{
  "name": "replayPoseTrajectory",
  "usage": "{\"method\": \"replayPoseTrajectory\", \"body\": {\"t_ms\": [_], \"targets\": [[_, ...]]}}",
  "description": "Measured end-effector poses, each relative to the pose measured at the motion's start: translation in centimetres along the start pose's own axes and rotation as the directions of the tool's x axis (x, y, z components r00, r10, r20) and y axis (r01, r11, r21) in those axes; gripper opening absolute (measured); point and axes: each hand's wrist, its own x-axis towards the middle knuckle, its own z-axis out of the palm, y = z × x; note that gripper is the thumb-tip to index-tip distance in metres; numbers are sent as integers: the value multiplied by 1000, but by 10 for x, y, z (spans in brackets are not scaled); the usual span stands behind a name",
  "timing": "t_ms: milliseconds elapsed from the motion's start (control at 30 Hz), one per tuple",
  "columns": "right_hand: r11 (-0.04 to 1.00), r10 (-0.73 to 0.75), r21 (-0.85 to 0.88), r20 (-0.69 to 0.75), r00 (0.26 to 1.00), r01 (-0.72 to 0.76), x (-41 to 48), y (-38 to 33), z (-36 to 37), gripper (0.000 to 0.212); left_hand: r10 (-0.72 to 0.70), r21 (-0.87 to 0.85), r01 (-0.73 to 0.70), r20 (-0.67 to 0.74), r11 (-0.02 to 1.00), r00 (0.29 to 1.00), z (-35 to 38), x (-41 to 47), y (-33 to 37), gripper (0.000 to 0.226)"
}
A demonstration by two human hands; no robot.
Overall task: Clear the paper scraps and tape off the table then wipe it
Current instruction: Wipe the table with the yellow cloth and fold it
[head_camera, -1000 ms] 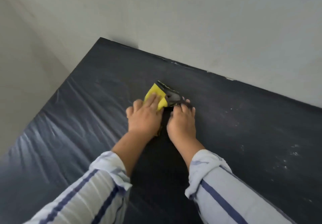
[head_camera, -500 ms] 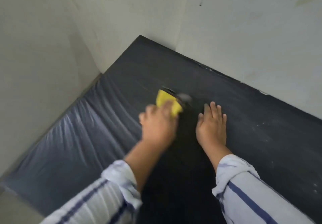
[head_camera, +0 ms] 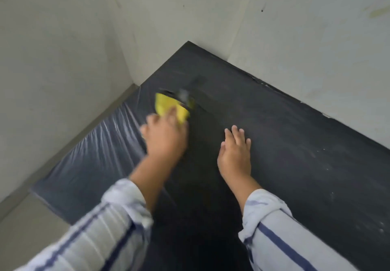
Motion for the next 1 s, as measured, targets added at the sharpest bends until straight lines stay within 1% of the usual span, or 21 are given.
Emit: {"method": "replayPoseTrajectory", "body": {"t_ms": [67, 100, 133, 167, 200, 233, 300, 333, 400, 467, 567, 633, 667, 733, 767, 800, 867, 900, 933, 967, 1000], "targets": [[998, 24, -52, 64, 998, -20, 4, 2, 1, 48, 276, -20, -276, 47, 961, 960, 11, -64, 22, 45], [992, 26, -128, 105, 994, -13, 4, 4, 2, 50, 355, -40, -353, 116, 935, 928, 13, -88, 21, 46], [985, 17, -175, 121, 993, 4, 5, 6, 3, 52, 386, -54, -382, 155, 922, 909, 13, -101, 13, 47], [986, 0, -163, 97, 995, 16, 4, 7, 4, 51, 384, -49, -381, 153, 923, 910, 13, -101, -1, 49], [992, -6, -125, 52, 999, 13, 4, 6, 4, 48, 356, -6, -358, 115, 934, 927, 12, -92, -19, 50], [995, -5, -101, 15, 1000, 6, 3, 4, 4, 45, 281, 51, -285, 68, 957, 957, 10, -75, -38, 50], [994, -13, -104, -23, 1000, 10, 1, 1, 7, 41, -18, 104, 18, -2, 994, 1000, 0, -30, -85, 49], [993, -20, -116, -25, 999, 17, 1, 1, 8, 41, -156, 96, 156, -8, 983, 988, -9, -8, -110, 48], [994, -7, -111, -16, 1000, 5, 2, 0, 7, 41, -324, 48, 327, -58, 944, 944, -23, 22, -148, 45], [997, -19, -72, -21, 1000, 17, 0, -9, 7, 42, -353, -2, 355, -92, 935, 931, -30, 27, -153, 45], [989, -148, 8, -21, 989, 148, -13, -44, 17, 42, -185, 18, 188, -96, 982, 978, -29, -16, -109, 44], [974, -222, 43, 19, 975, 221, -24, -65, 28, 47, 20, 14, -20, -33, 1000, 999, -23, -70, -81, 47], [968, -249, 12, 74, 966, 249, -29, -70, 32, 49, 108, 8, -108, 27, 994, 994, -21, -95, -76, 49], [957, -279, -47, 131, 951, 287, -31, -70, 39, 48, 192, 40, -196, 92, 980, 977, -20, -114, -96, 53], [962, -265, -40, 112, 958, 271, -31, -69, 39, 46, 175, 81, -182, 84, 980, 981, -21, -108, -115, 52], [967, -247, -33, 94, 964, 251, -30, -69, 37, 44, 108, 134, -112, 39, 985, 993, -22, -95, -138, 51], [968, -242, -50, 95, 966, 248, -31, -73, 35, 43, -170, 162, 173, -34, 972, 985, -35, -64, -181, 46], [966, -247, -51, 101, 964, 253, -31, -75, 35, 43, -320, 118, 321, -31, 940, 947, -44, -48, -201, 45], [966, -246, -50, 103, 964, 252, -31, -75, 35, 42, -424, 68, 425, -38, 903, 905, -52, -36, -213, 45], [967, -243, -50, 106, 964, 249, -31, -74, 34, 42, -472, 37, 475, -67, 879, 879, -56, -28, -218, 45], [968, -238, -48, 112, 965, 245, -31, -73, 33, 42, -474, 30, 478, -88, 878, 876, -59, -25, -213, 45]]}}
